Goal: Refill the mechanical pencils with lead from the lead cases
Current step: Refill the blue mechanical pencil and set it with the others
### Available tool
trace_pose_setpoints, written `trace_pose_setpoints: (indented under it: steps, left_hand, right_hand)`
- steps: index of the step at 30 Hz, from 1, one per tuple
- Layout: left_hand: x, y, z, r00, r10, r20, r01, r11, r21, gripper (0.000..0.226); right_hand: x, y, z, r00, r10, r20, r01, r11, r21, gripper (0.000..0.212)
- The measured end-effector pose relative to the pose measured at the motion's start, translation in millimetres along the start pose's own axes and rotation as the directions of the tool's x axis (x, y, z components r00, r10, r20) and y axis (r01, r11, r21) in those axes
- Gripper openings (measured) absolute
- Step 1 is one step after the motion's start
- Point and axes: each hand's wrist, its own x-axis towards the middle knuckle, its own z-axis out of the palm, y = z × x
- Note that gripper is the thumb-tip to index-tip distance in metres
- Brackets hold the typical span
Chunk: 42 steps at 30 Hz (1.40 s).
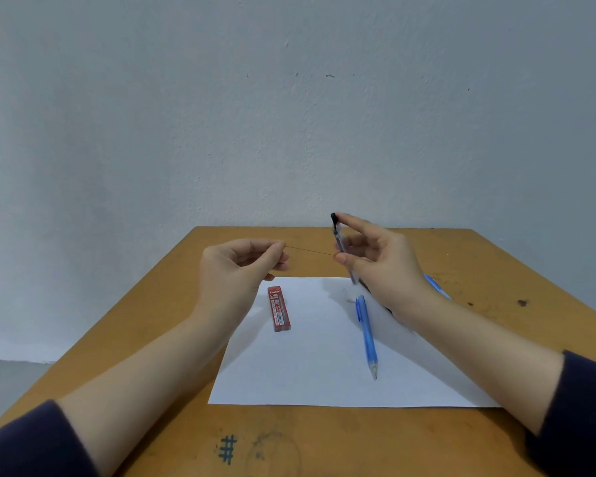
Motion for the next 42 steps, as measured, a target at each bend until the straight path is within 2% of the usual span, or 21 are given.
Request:
trace_pose_setpoints:
  steps: [5, 12, 21, 24, 27, 33, 38, 42]
  left_hand:
    - [-0.6, -3.6, -4.1, 0.978, 0.209, 0.006, -0.208, 0.967, 0.145, 0.01]
    - [5.1, -6.7, -6.9, 0.935, 0.354, -0.016, -0.339, 0.908, 0.244, 0.011]
    - [11.3, -11.7, -10.6, 0.876, 0.482, 0.015, -0.459, 0.825, 0.33, 0.014]
    - [12.0, -12.3, -11.3, 0.864, 0.502, 0.021, -0.479, 0.81, 0.339, 0.013]
    - [12.7, -12.6, -12.0, 0.866, 0.5, 0.009, -0.475, 0.816, 0.331, 0.012]
    - [13.7, -12.2, -12.7, 0.855, 0.519, 0.004, -0.483, 0.793, 0.371, 0.012]
    - [16.7, -13.3, -14.2, 0.85, 0.527, -0.018, -0.48, 0.787, 0.387, 0.008]
    - [20.3, -14.3, -16.8, 0.851, 0.523, -0.048, -0.461, 0.787, 0.41, 0.008]
  right_hand:
    - [0.5, -1.4, 0.4, 0.995, 0.071, 0.076, -0.087, 0.969, 0.233, 0.061]
    - [1.8, -4.0, -4.9, 0.97, 0.175, 0.168, -0.231, 0.872, 0.431, 0.058]
    - [-0.2, -7.4, -3.3, 0.96, 0.173, 0.221, -0.262, 0.836, 0.483, 0.053]
    - [-1.0, -7.7, -0.6, 0.966, 0.195, 0.169, -0.254, 0.831, 0.495, 0.036]
    - [0.2, -8.5, -0.2, 0.973, 0.218, 0.08, -0.229, 0.847, 0.48, 0.023]
    - [-5.0, -13.7, 4.9, 0.966, 0.23, 0.118, -0.257, 0.898, 0.358, 0.027]
    - [-10.7, -13.4, 10.0, 0.969, 0.207, 0.138, -0.221, 0.97, 0.096, 0.031]
    - [-14.1, -7.3, 14.6, 0.936, 0.268, 0.229, -0.237, 0.959, -0.154, 0.037]
